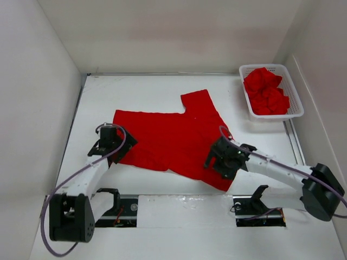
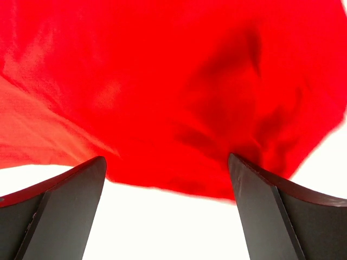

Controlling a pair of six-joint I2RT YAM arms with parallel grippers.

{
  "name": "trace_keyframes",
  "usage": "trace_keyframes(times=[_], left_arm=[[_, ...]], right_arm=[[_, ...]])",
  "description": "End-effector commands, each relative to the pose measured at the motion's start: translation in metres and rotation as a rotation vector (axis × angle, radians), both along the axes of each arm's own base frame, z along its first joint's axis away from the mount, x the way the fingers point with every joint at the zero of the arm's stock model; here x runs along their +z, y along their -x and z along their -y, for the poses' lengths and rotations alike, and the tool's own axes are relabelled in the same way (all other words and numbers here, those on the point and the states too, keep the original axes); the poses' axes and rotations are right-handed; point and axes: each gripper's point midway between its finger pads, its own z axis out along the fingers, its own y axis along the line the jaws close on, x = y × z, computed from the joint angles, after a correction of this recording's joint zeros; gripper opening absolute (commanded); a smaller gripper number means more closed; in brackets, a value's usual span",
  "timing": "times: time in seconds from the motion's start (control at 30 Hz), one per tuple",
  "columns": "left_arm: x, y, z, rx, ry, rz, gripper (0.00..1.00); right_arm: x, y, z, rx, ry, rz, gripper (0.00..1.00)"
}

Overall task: Fold and stack the t-shirts
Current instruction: Fold the flattened tshirt in 1/3 of the way, then grap the side of the flattened tshirt furthest away from the robot with both arms

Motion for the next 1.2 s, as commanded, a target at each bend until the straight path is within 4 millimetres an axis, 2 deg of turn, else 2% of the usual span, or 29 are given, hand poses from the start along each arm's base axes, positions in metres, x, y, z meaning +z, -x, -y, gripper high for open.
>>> trace_keyframes(times=[0.0, 0.07, 0.1, 0.17, 0.2, 0.23, 0.27, 0.3, 0.33, 0.37, 0.4, 0.43, 0.5, 0.53, 0.57, 0.6, 0.63, 0.67, 0.7, 0.73, 0.77, 0.8, 0.83, 0.87, 0.9, 0.93, 1.03, 1.1, 1.17], left_arm=[[0.022, 0.009, 0.0, 0.036, 0.019, 0.019, 1.0], [0.05, -0.001, -0.008, 0.067, -0.014, 0.071, 1.0], [0.061, -0.007, -0.012, 0.074, -0.036, 0.095, 1.0], [0.093, -0.025, -0.025, 0.114, -0.097, 0.167, 1.0], [0.101, -0.031, -0.028, 0.121, -0.117, 0.182, 1.0], [0.11, -0.039, -0.03, 0.12, -0.134, 0.203, 1.0], [0.124, -0.057, -0.027, 0.096, -0.134, 0.23, 1.0], [0.129, -0.065, -0.029, 0.082, -0.139, 0.23, 1.0], [0.132, -0.074, -0.038, 0.102, -0.137, 0.224, 1.0], [0.134, -0.081, -0.041, 0.107, -0.129, 0.217, 1.0], [0.149, -0.099, -0.042, 0.097, -0.116, 0.272, 1.0], [0.134, -0.112, -0.057, 0.128, -0.1, 0.226, 1.0], [0.139, -0.135, -0.066, 0.113, -0.042, 0.259, 1.0], [0.118, -0.145, -0.077, 0.135, -0.039, 0.201, 1.0], [0.113, -0.151, -0.084, 0.151, -0.039, 0.185, 1.0], [0.11, -0.159, -0.09, 0.161, -0.063, 0.176, 1.0], [0.102, -0.173, -0.103, 0.189, -0.11, 0.146, 1.0], [0.096, -0.178, -0.107, 0.184, -0.131, 0.123, 1.0], [0.091, -0.184, -0.113, 0.202, -0.151, 0.101, 1.0], [0.098, -0.191, -0.124, 0.215, -0.201, 0.085, 1.0], [0.077, -0.196, -0.129, 0.215, -0.219, 0.028, 1.0], [0.074, -0.2, -0.132, 0.222, -0.229, 0.012, 1.0], [0.07, -0.203, -0.136, 0.218, -0.249, -0.004, 1.0], [0.073, -0.21, -0.141, 0.224, -0.271, 0.003, 1.0], [0.057, -0.21, -0.143, 0.227, -0.279, -0.033, 1.0], [0.057, -0.213, -0.146, 0.221, -0.295, -0.034, 0.98], [0.042, -0.224, -0.143, 0.187, -0.353, -0.069, 0.96], [0.043, -0.229, -0.139, 0.168, -0.37, -0.071, 0.95], [0.029, -0.232, -0.136, 0.145, -0.374, -0.105, 0.93]], right_arm=[[0.019, 0.027, 0.015, -0.097, 0.012, -0.067, 1.0], [0.039, 0.013, 0.01, -0.098, -0.023, 0.014, 1.0], [0.066, -0.005, -0.003, -0.107, -0.083, 0.094, 1.0], [0.099, -0.033, -0.009, -0.091, -0.091, 0.241, 1.0], [0.13, -0.054, -0.015, -0.098, -0.118, 0.325, 1.0], [0.137, -0.073, -0.017, -0.101, -0.083, 0.366, 1.0], [0.145, -0.096, -0.002, -0.126, -0.003, 0.425, 1.0], [0.154, -0.109, -0.008, -0.116, 0.014, 0.453, 1.0], [0.187, -0.139, -0.006, -0.155, -0.005, 0.517, 1.0], [0.177, -0.161, -0.005, -0.121, 0.074, 0.508, 1.0], [0.182, -0.178, -0.003, -0.133, 0.087, 0.519, 1.0], [0.204, -0.207, 0.006, -0.178, 0.055, 0.551, 1.0], [0.197, -0.25, 0.003, -0.157, 0.033, 0.549, 1.0], [0.198, -0.269, 0.009, -0.159, -0.011, 0.548, 1.0], [0.219, -0.292, 0.004, -0.156, -0.053, 0.611, 1.0], [0.199, -0.31, 0.002, -0.127, -0.028, 0.586, 1.0], [0.198, -0.324, 0.002, -0.122, -0.018, 0.595, 1.0], [0.213, -0.339, -0.003, -0.111, -0.024, 0.636, 1.0], [0.185, -0.359, -0.004, -0.104, 0.007, 0.597, 1.0], [0.177, -0.369, -0.004, -0.092, 0.041, 0.587, 1.0], [0.171, -0.383, 0.005, -0.116, 0.083, 0.583, 1.0], [0.191, -0.396, 0.003, -0.119, 0.089, 0.613, 1.0], [0.153, -0.413, 0.006, -0.105, 0.128, 0.552, 1.0], [0.147, -0.422, 0.004, -0.11, 0.137, 0.549, 1.0], [0.167, -0.439, 0.008, -0.12, 0.128, 0.605, 1.0], [0.133, -0.45, 0.015, -0.127, 0.153, 0.553, 1.0], [0.114, -0.476, 0.017, -0.103, 0.102, 0.58, 1.0], [0.102, -0.483, 0.018, -0.098, 0.077, 0.585, 1.0], [0.089, -0.491, 0.021, -0.102, 0.067, 0.593, 1.0]])
